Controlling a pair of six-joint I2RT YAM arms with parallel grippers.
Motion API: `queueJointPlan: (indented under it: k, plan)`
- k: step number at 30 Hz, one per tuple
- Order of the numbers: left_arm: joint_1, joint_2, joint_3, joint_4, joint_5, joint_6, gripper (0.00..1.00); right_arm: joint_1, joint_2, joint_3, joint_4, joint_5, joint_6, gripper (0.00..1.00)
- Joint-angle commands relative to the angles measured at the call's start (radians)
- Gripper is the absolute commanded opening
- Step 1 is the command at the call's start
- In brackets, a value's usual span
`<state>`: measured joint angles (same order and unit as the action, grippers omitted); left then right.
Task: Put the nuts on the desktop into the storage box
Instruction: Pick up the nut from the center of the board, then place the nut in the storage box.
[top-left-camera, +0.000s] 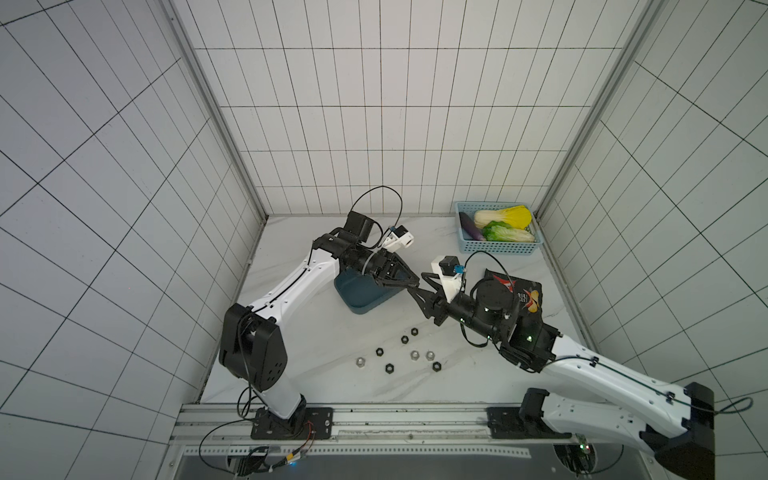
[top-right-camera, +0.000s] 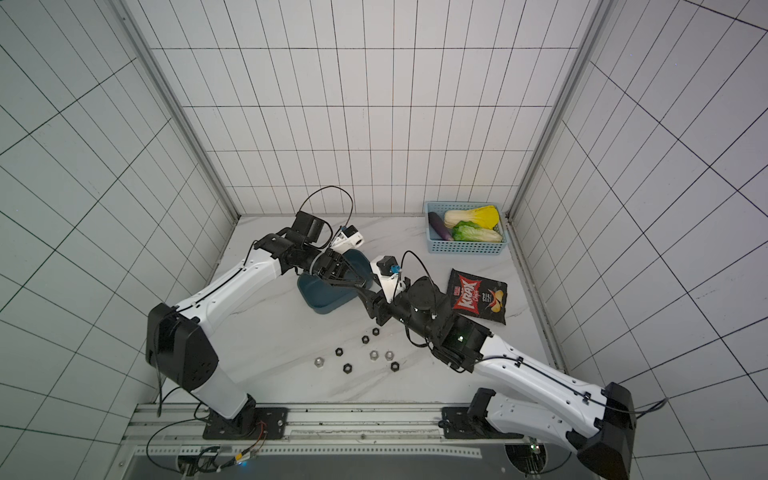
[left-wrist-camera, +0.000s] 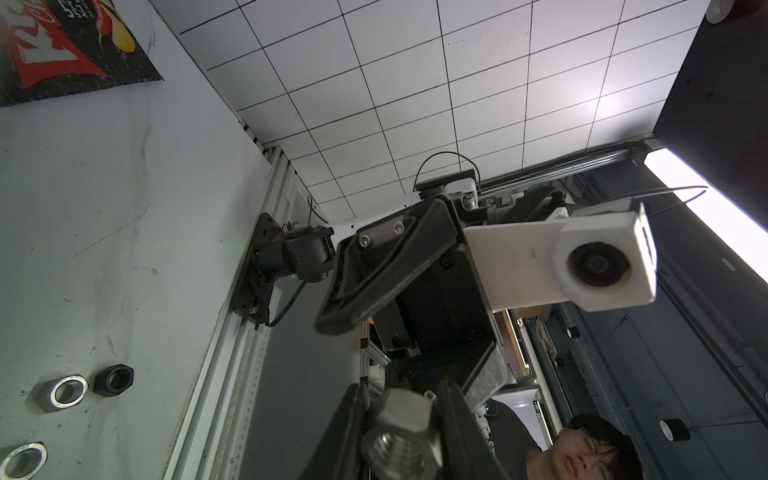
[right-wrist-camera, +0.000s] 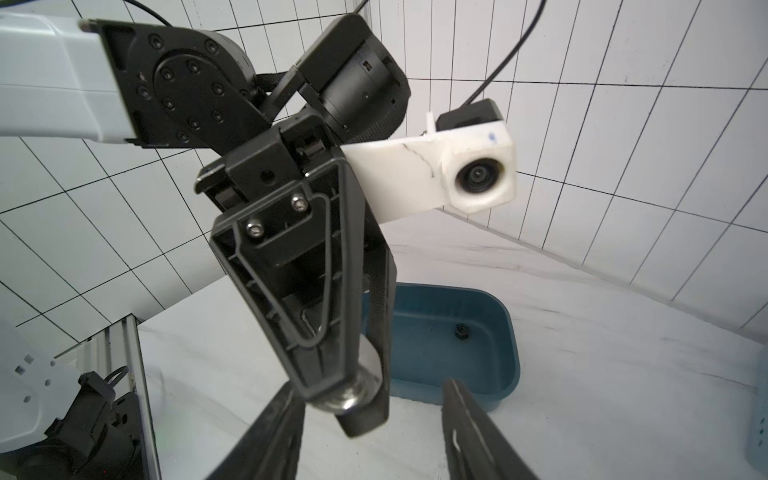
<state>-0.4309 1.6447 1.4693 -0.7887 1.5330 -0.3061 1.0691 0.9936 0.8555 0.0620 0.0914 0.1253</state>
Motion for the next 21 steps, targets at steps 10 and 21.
queueJointPlan:
  k: [10, 21]
  plan:
    - [0.113, 0.012, 0.048, -0.022, -0.449, 0.197, 0.08, 0.003, -0.038, -0.022, -0.202, 0.02, 0.038, 0.87]
    - [0.04, 0.082, 0.037, 0.047, -1.002, 0.372, 0.08, 0.003, 0.027, -0.036, -0.281, 0.073, 0.18, 0.99]
